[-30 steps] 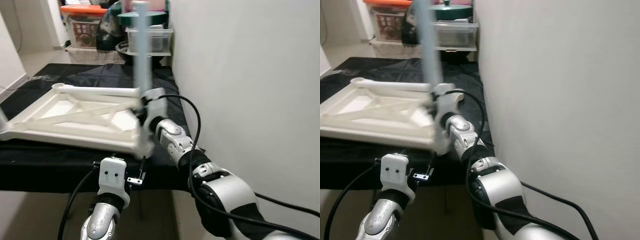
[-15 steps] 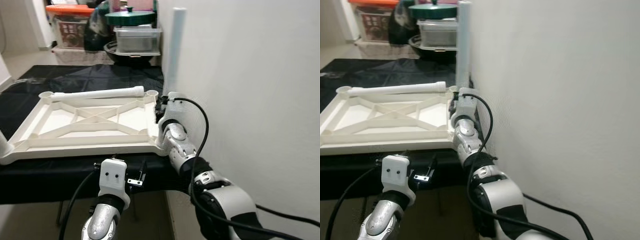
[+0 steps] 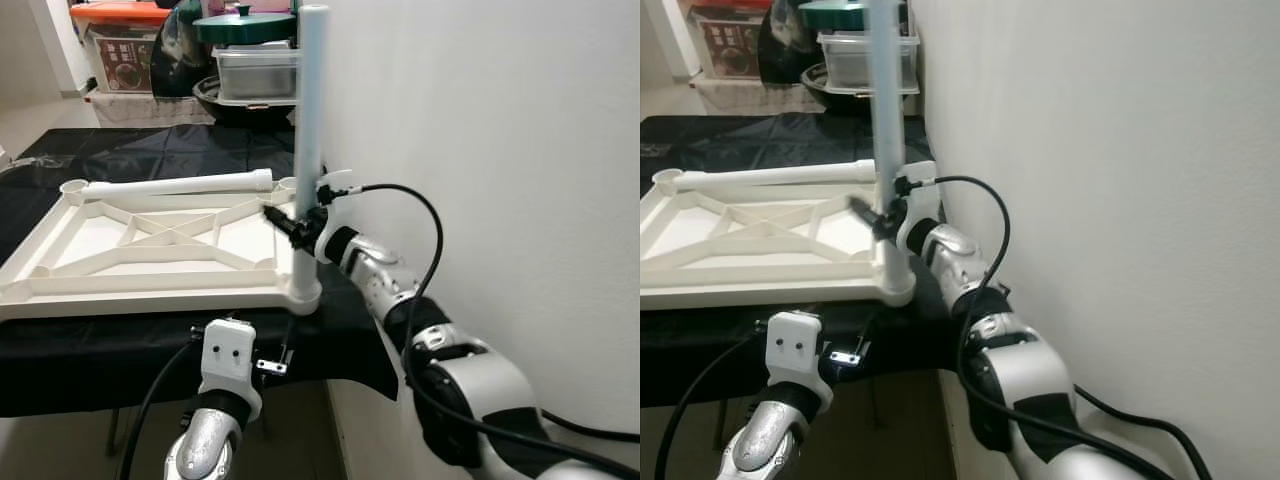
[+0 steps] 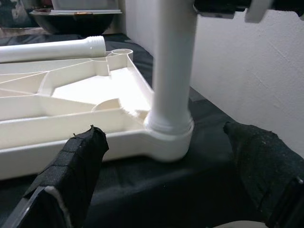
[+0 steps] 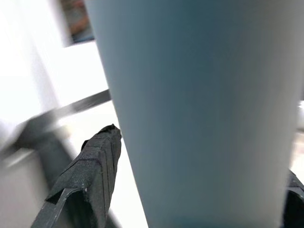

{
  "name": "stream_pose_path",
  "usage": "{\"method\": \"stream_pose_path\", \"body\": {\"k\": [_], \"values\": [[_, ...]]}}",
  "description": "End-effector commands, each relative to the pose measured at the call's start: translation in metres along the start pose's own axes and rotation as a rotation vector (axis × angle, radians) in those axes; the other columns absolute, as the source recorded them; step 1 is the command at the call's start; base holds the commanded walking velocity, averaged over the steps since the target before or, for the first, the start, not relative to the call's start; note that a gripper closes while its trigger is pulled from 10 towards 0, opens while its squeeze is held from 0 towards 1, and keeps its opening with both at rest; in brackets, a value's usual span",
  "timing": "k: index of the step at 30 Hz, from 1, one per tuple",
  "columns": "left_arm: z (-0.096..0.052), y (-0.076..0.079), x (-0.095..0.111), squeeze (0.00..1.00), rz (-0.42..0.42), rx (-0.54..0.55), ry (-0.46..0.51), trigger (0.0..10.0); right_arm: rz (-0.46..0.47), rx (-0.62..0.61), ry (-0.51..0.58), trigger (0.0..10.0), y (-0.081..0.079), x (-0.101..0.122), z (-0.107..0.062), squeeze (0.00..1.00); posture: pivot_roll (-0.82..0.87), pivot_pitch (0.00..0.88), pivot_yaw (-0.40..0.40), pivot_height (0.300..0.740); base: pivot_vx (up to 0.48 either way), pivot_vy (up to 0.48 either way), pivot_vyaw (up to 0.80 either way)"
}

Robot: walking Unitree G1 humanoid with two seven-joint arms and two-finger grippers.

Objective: Building children table

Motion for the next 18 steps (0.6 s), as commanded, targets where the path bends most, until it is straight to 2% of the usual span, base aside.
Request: {"method": "stream_pose_path", "body": {"k": [1, 3, 4, 5, 6, 7, 10, 11, 12, 14, 16, 17, 18], "values": [[0.000, 0.001, -0.002, 0.00, -0.006, -0.004, -0.003, 10.0, 0.006, 0.096, -0.032, 10.0, -0.014, -0.006, 0.005, 0.00, -0.03, 0.000, -0.044, 0.740, 0.000, 0.000, 0.00], [0.001, 0.002, -0.001, 0.00, -0.005, -0.007, -0.002, 10.0, -0.013, 0.261, -0.047, 10.0, -0.029, -0.006, 0.004, 0.00, 0.00, 0.000, -0.058, 0.740, 0.000, 0.000, 0.00], [0.001, 0.002, -0.001, 0.00, -0.005, -0.007, -0.002, 10.0, -0.013, 0.261, -0.047, 10.0, -0.029, -0.006, 0.004, 0.00, 0.00, 0.000, -0.058, 0.740, 0.000, 0.000, 0.00], [0.002, 0.001, 0.001, 0.00, -0.001, -0.002, 0.002, 10.0, -0.021, 0.377, -0.050, 10.0, -0.044, -0.004, 0.008, 0.00, 0.01, 0.000, -0.066, 0.740, 0.000, 0.000, 0.00], [0.002, 0.001, 0.001, 0.00, -0.001, -0.002, 0.002, 10.0, -0.021, 0.377, -0.050, 10.0, -0.044, -0.004, 0.008, 0.00, 0.01, 0.000, -0.066, 0.740, 0.000, 0.000, 0.00], [0.002, 0.000, 0.001, 0.00, 0.000, 0.002, 0.003, 10.0, -0.013, 0.415, -0.035, 0.0, -0.052, -0.001, 0.012, 0.00, 0.01, 0.000, -0.068, 0.740, 0.000, 0.000, 0.00], [0.002, 0.000, 0.000, 0.00, 0.000, 0.003, 0.002, 10.0, -0.026, 0.412, -0.021, 0.0, -0.054, 0.002, 0.016, 0.00, 0.01, 0.000, -0.068, 0.740, 0.000, 0.000, 0.00], [0.002, 0.000, 0.000, 0.00, 0.000, 0.002, 0.002, 10.0, -0.028, 0.345, -0.023, 0.0, -0.051, 0.002, 0.021, 0.00, 0.01, 0.000, -0.072, 0.740, 0.000, 0.000, 0.00], [0.002, 0.000, 0.000, 0.00, 0.000, 0.002, 0.002, 10.0, -0.028, 0.345, -0.023, 0.0, -0.051, 0.002, 0.021, 0.00, 0.01, 0.000, -0.072, 0.740, 0.000, 0.000, 0.00], [0.002, 0.001, 0.000, 0.00, -0.001, 0.001, 0.002, 10.0, -0.022, 0.185, -0.032, 0.0, -0.041, 0.002, 0.028, 0.00, 0.01, 0.000, -0.072, 0.740, 0.000, 0.000, 0.00], [0.002, 0.001, 0.000, 0.00, -0.001, 0.001, 0.002, 10.0, -0.022, 0.185, -0.032, 0.0, -0.041, 0.002, 0.028, 0.00, 0.01, 0.000, -0.072, 0.740, 0.000, 0.000, 0.00], [0.002, 0.001, 0.000, 0.00, -0.002, 0.001, 0.002, 10.0, -0.019, 0.080, -0.050, 0.0, -0.033, -0.001, 0.030, 0.00, 0.01, 0.000, -0.072, 0.740, 0.000, 0.000, 0.00], [0.002, 0.001, 0.000, 0.00, -0.002, 0.001, 0.002, 10.0, -0.019, 0.080, -0.050, 0.0, -0.033, -0.001, 0.030, 0.00, 0.01, 0.000, -0.072, 0.740, 0.000, 0.000, 0.00]]}}
Point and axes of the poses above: a point about 5 cm out from each wrist's last joint towards the gripper, its own z axis pointing out of the wrist towards the gripper, its own x axis along the axis of the wrist's last joint, y = z × x, the point moved 4 cm from there along z, pointing out of the wrist towards the gripper, and after that the axes turned 12 degrees about -z, right-handed, at the moved point
